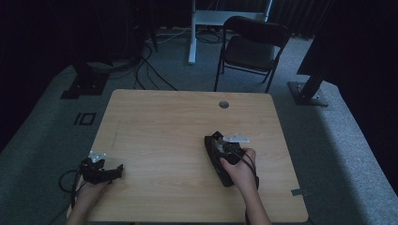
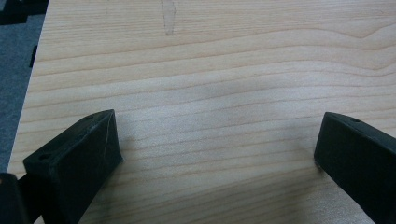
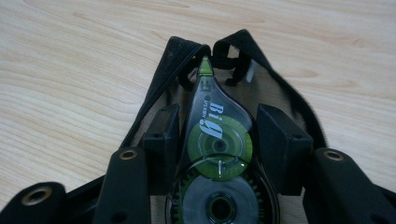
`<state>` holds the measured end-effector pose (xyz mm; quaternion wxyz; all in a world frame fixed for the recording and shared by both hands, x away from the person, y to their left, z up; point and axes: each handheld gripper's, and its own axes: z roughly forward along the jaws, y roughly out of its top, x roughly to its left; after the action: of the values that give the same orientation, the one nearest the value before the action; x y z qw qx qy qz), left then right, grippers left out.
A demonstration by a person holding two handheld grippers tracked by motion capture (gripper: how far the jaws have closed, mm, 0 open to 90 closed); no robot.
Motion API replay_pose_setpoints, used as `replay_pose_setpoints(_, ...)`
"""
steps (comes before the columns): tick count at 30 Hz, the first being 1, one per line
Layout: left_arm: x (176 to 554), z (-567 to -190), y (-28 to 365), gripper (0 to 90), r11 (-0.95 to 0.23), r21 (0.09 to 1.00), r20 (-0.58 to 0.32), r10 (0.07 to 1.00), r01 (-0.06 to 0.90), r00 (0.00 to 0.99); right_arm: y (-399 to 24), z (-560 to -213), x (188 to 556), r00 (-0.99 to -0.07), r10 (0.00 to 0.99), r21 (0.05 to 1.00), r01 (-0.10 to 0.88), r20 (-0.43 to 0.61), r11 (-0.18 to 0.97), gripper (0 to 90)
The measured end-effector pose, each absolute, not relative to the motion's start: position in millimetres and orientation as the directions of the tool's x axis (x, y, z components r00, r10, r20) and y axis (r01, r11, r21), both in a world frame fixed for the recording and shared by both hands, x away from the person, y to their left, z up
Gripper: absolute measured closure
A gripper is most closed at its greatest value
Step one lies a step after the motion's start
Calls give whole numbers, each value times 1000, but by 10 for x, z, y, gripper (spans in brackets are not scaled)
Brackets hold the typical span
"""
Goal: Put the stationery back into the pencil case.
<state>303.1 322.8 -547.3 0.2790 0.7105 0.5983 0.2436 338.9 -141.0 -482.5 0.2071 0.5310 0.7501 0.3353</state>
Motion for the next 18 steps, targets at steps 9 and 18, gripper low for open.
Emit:
replay_pose_setpoints(9, 3031, -5474, 3228, 5, -128, 688, 12, 986, 714, 165, -1353, -4886, 3440, -338, 941, 682, 691, 14, 238, 508)
replay_pose_setpoints(18, 3031, -5474, 3228, 5, -128, 688, 12, 986, 714, 165, -1319, -4944, 3488, -323, 946, 663, 713, 23, 227, 508)
